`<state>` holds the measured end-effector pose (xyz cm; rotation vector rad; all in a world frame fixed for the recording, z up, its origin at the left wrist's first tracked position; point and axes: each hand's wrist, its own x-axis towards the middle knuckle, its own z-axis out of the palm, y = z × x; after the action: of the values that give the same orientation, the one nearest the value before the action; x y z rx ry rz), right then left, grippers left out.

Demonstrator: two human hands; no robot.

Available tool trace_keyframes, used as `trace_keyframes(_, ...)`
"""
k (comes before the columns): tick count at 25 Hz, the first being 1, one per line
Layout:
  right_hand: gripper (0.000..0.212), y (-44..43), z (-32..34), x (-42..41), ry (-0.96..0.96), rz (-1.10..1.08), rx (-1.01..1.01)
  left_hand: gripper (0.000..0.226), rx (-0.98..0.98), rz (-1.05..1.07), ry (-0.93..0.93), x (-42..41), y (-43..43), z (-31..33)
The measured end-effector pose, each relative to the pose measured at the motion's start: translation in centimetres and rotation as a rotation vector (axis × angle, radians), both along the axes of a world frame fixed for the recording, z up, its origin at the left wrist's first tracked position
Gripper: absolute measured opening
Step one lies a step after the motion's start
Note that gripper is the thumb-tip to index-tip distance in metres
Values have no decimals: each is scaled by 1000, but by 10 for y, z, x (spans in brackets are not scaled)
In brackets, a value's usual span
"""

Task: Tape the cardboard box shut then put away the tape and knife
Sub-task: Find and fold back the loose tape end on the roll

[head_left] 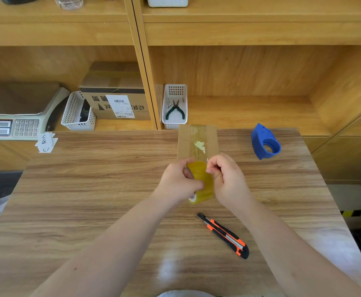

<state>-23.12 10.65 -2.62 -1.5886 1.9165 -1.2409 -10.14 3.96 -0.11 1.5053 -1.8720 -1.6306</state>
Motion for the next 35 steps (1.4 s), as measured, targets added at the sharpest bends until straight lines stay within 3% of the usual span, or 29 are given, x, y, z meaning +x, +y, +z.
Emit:
trace_keyframes(6,26,3,2,1,-42,-28,-49,72,289,29,67,0,-10,5)
trace_keyframes(11,26,2,8,5,-72,-16,-43,53,452,53,98,5,-18,6)
trace_keyframes(15,23,2,11,9,-101,-41,-44,26,550,52,127,7,-18,5)
trace_keyframes(17,21,1,15,8,-71,-26,-57,28,581,26,178,8,-14,6)
trace_keyframes(20,19,-2,22,4,-15,11,-55,44,493,8,234,14,-10,9)
trace_keyframes(24,17,0,32,5,-96,-31,-7,43,370,-50,234,17,-7,14)
trace_keyframes(27,23,-1,36,7,-168,-71,-18,37,42,-114,160,21,-1,7)
trace_keyframes(29,27,-2,37,8,-232,-92,-4,33,-229,-118,165,25,2,-1)
trace_keyframes(31,29,-3,39,10,-287,-110,12,26,-375,-97,215,27,4,-7)
trace_keyframes(35,27,-7,49,14,-335,-146,-27,16,-319,-36,408,23,3,-5)
